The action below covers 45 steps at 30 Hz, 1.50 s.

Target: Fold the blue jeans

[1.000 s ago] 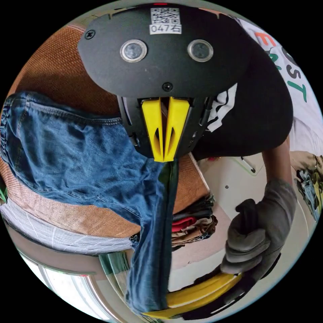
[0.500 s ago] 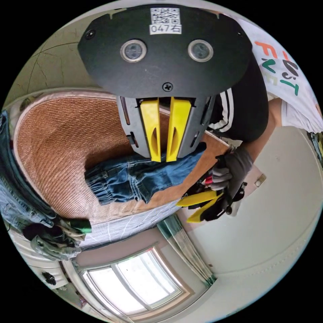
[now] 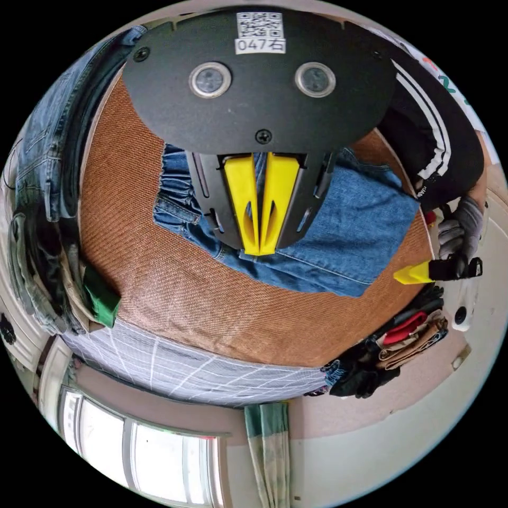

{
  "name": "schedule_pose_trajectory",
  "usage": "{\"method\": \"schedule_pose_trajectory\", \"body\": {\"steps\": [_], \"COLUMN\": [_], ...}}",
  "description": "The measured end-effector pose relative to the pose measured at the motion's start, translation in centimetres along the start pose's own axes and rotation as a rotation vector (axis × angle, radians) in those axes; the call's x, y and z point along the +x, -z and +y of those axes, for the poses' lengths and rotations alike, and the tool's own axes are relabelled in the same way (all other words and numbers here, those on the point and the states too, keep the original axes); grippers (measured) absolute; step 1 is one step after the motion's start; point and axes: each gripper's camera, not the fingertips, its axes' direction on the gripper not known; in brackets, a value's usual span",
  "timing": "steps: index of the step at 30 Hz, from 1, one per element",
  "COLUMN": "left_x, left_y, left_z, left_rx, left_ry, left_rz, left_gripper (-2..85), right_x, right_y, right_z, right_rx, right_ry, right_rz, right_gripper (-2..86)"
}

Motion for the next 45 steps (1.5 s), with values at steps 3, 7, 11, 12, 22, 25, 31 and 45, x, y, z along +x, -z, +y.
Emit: {"method": "schedule_pose_trajectory", "body": {"steps": [3,7,11,12,22,25,31,45], "left_x": [-0.5,-2.7,-4.4,-4.4,-5.1,-5.7,-5.1,-5.1], "left_y": [-5.2,-8.6,-8.8,-8.7,-1.7,-2.2,-0.9,0.3], "left_z": [-0.8,-0.9,-0.3,-0.2,1.9,2.4,3.4,5.6], "left_rx": [-0.168,-0.228,-0.216,-0.209,0.032,-0.009,0.002,0.055], "left_ry": [-0.031,-0.004,0.011,0.008,0.019,0.010,-0.045,-0.053], "left_rz": [-0.166,-0.201,-0.178,-0.176,-0.222,-0.205,-0.214,-0.199], "left_gripper": [8.5,8.1,7.9,8.0,10.0,10.0,10.0,10.0], "right_x": [1.3,1.4,2.4,2.7,3.8,3.4,1.1,-5.3], "right_y": [0.0,4.7,5.8,5.6,10.7,10.0,12.8,14.8], "right_z": [0.9,2.2,5.8,6.2,21.7,22.4,17.9,9.1], "right_rx": [0.039,0.095,0.065,0.025,0.377,0.423,0.454,0.441], "right_ry": [-0.053,-0.057,-0.075,-0.081,-0.567,-0.651,-0.474,-0.202], "right_rz": [-0.061,-0.056,-0.040,-0.026,-0.270,-0.332,-0.148,-0.165], "right_gripper": [-0.7,-1.1,-0.9,-0.8,11.1,10.9,8.9,-0.1]}}
